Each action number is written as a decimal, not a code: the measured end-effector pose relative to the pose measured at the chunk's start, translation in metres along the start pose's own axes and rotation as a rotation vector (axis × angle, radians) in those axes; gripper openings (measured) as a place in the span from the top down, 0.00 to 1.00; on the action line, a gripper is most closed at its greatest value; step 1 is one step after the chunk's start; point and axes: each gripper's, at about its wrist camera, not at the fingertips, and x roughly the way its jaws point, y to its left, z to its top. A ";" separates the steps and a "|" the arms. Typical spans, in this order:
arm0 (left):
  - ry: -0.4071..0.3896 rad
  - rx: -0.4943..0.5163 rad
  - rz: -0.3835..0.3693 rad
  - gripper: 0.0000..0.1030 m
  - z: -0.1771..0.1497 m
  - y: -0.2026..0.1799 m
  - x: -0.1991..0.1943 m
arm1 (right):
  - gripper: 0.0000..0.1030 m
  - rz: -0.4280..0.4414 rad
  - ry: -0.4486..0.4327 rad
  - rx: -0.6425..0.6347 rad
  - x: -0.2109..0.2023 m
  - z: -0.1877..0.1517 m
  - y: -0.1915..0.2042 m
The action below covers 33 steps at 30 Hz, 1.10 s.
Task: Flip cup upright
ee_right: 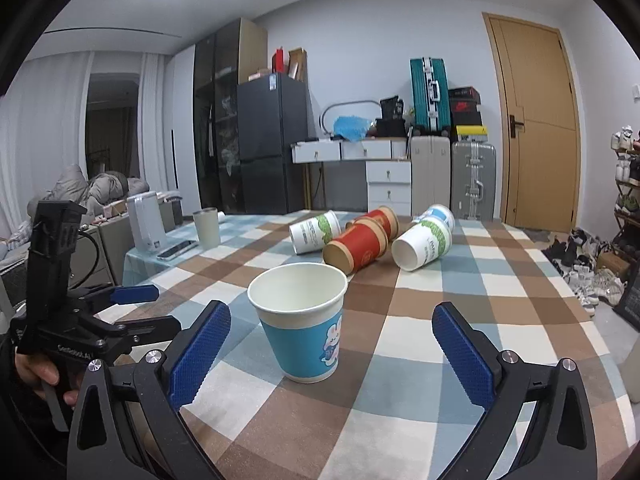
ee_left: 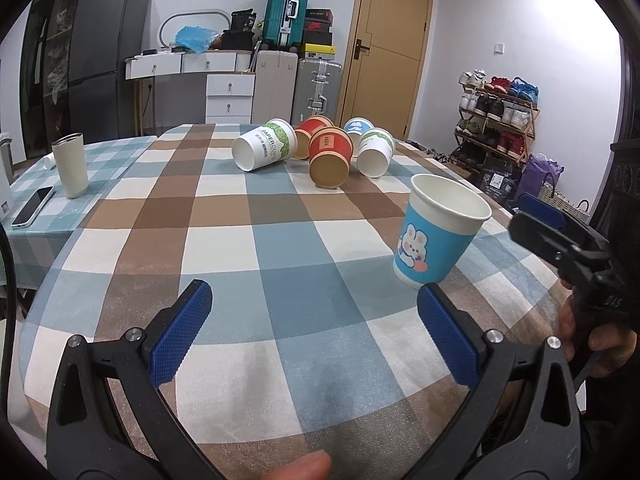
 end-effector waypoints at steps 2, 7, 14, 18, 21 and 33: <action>-0.010 0.007 -0.007 0.00 0.001 -0.001 -0.002 | 0.00 0.000 -0.022 -0.010 -0.007 -0.003 -0.001; -0.039 0.026 -0.029 0.00 0.001 -0.007 -0.009 | 0.00 0.009 -0.050 -0.033 -0.017 -0.013 0.000; -0.084 0.067 -0.049 0.00 0.001 -0.015 -0.019 | 0.00 0.018 -0.077 -0.042 -0.020 -0.017 0.001; -0.090 0.073 -0.057 0.00 0.000 -0.017 -0.022 | 0.00 0.016 -0.083 -0.037 -0.020 -0.018 -0.001; -0.096 0.077 -0.060 0.00 0.000 -0.018 -0.024 | 0.00 0.011 -0.088 -0.032 -0.022 -0.019 -0.002; -0.101 0.077 -0.060 0.00 0.000 -0.018 -0.024 | 0.00 0.013 -0.090 -0.031 -0.022 -0.020 -0.003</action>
